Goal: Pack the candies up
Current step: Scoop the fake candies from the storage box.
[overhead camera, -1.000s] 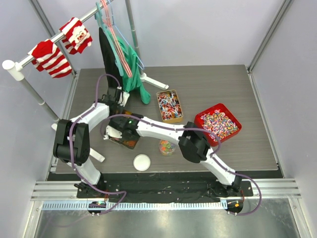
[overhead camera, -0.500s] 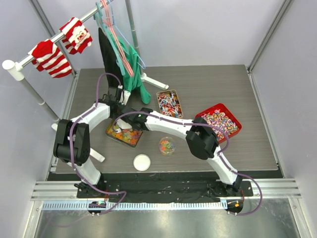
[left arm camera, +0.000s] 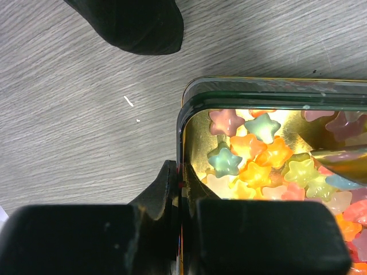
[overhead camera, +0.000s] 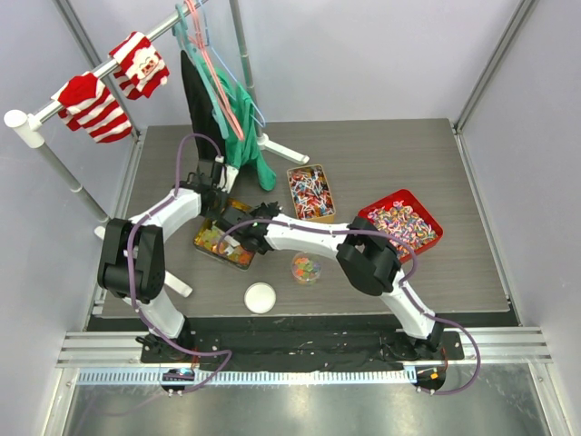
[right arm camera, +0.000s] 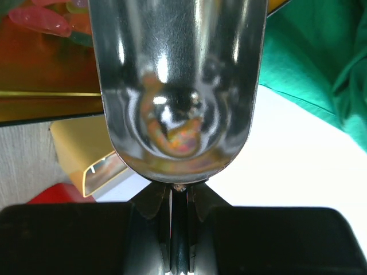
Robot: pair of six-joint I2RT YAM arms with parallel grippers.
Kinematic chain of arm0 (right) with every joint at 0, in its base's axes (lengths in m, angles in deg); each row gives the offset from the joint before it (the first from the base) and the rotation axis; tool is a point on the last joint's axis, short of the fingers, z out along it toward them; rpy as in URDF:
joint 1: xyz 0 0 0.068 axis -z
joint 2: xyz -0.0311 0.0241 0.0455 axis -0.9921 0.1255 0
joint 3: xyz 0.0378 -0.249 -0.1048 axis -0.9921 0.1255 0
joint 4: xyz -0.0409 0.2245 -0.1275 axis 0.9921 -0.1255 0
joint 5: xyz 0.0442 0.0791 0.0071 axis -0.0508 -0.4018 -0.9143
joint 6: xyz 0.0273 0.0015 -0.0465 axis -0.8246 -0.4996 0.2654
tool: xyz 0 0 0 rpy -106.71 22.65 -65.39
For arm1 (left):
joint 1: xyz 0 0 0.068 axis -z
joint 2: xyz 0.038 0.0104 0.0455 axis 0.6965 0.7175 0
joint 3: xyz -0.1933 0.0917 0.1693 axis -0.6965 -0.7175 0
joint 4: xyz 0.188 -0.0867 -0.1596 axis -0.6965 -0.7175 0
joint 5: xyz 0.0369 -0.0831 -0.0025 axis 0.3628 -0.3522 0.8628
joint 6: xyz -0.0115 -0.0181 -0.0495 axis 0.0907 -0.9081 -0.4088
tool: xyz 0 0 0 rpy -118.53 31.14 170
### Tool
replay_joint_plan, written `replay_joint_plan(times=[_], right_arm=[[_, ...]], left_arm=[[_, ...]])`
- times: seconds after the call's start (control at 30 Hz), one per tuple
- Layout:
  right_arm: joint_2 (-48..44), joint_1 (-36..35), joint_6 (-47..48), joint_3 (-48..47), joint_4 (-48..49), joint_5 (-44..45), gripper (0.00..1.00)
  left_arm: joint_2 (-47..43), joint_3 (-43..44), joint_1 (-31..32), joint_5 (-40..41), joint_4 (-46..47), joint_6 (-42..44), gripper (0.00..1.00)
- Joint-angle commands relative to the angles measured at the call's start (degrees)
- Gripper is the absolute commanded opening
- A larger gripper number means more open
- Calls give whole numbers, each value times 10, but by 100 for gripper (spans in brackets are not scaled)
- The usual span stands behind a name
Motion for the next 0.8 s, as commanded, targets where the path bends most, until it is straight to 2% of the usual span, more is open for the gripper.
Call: replay_joint_plan(times=[0.0,0.33,0.63,0.77], right_arm=[[-10,-17,48,1,8,31,1],[49,-50,-24,-44,-30,-30,1],[104,-72,-99,-135,-83,-88,1],[114,-80,-124,-139,-97,-134,1]], left_arm=[[-22,19,-3,8,42,-6,0],[-30,19,-4,5,41,-8,0],[-33,18,-4,2,42,-9,0],[-34,18,-6,2,41,-9,0]])
